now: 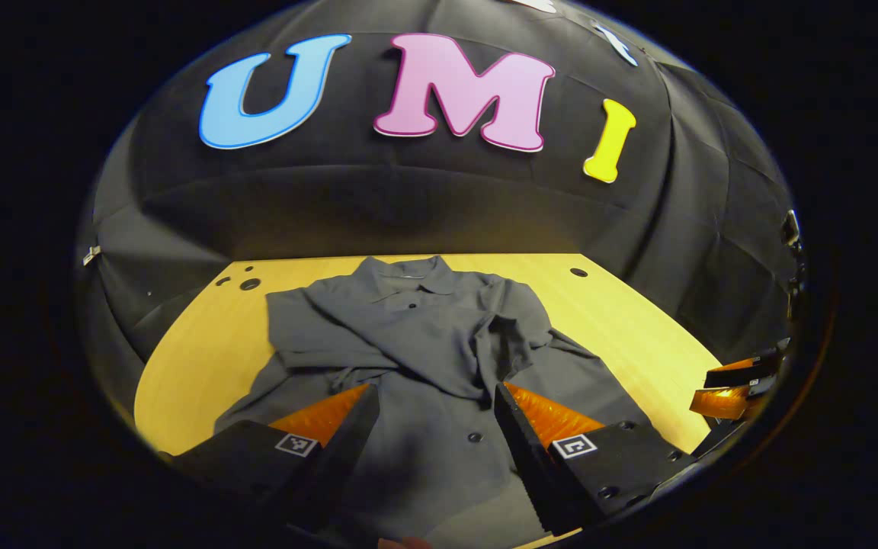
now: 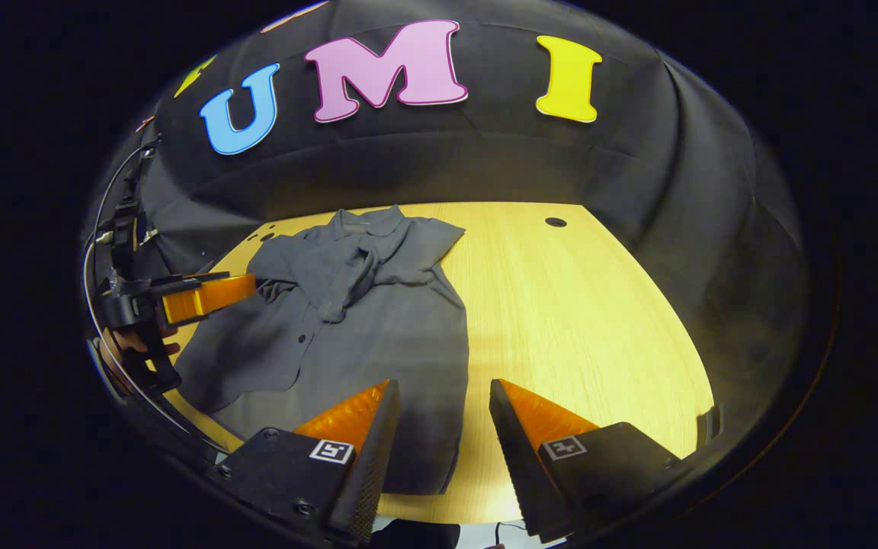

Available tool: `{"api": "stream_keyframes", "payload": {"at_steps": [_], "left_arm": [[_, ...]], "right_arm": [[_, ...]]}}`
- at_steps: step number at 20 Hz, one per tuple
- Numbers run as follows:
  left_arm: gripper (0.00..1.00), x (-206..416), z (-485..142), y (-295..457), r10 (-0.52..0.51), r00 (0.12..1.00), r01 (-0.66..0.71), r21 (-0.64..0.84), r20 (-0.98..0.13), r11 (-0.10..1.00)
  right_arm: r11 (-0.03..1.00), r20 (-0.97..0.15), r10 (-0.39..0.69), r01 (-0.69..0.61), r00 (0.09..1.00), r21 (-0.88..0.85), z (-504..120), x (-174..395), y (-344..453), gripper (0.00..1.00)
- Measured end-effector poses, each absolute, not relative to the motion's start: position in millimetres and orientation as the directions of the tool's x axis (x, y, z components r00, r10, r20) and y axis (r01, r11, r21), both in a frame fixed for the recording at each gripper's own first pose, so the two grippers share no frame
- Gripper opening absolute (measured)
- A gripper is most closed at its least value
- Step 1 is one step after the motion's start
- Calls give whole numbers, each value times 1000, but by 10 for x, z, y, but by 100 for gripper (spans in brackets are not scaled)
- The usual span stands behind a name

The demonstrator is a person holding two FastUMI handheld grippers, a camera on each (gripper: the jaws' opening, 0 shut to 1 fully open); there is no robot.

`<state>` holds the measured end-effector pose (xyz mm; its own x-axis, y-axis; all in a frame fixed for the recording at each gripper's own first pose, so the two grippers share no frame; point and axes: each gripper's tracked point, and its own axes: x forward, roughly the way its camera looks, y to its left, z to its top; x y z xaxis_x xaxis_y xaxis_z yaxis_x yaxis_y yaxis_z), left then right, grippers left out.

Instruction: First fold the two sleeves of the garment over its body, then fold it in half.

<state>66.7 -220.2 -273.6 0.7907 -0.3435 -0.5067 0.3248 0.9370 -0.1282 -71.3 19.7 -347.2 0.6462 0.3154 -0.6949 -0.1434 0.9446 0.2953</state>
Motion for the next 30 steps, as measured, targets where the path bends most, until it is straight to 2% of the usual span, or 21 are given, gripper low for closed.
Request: {"api": "stream_keyframes", "payload": {"at_steps": [9,10,11,14,19,24,27,29,30], "left_arm": [[96,18,-3078,-870,-229,757,228,-81,-612,970],[92,-50,-3150,-758,-215,751,219,-72,-624,973],[96,-118,-3232,-643,-204,740,210,-67,-641,975],[96,-291,-3507,-352,-169,702,175,-63,-692,983],[96,-397,-3859,-185,-151,644,144,-75,-750,987],[95,-376,-4046,-141,-129,608,126,-65,-783,990],[98,-391,-4083,-149,-120,599,152,-35,-792,988],[95,-374,-4093,-227,-143,593,174,-48,-792,984],[74,-358,-4077,-319,-184,591,228,-56,-786,972]], "right_arm": [[954,-754,285,-100,592,282,-3706,-1171,331,75],[956,-760,276,-90,588,278,-3739,-1209,318,75],[958,-767,268,-80,582,274,-3784,-1248,313,75],[963,-791,249,-58,559,262,-3927,-1369,294,75],[955,-818,256,-2,515,298,-4156,-1516,347,75],[956,-835,273,-39,478,290,-4338,-1517,526,76],[966,-831,256,-116,493,229,-4362,-1423,594,77],[963,-828,268,-122,492,239,-4355,-1417,690,79],[959,-817,281,-130,503,250,-4330,-1420,764,67]]}}
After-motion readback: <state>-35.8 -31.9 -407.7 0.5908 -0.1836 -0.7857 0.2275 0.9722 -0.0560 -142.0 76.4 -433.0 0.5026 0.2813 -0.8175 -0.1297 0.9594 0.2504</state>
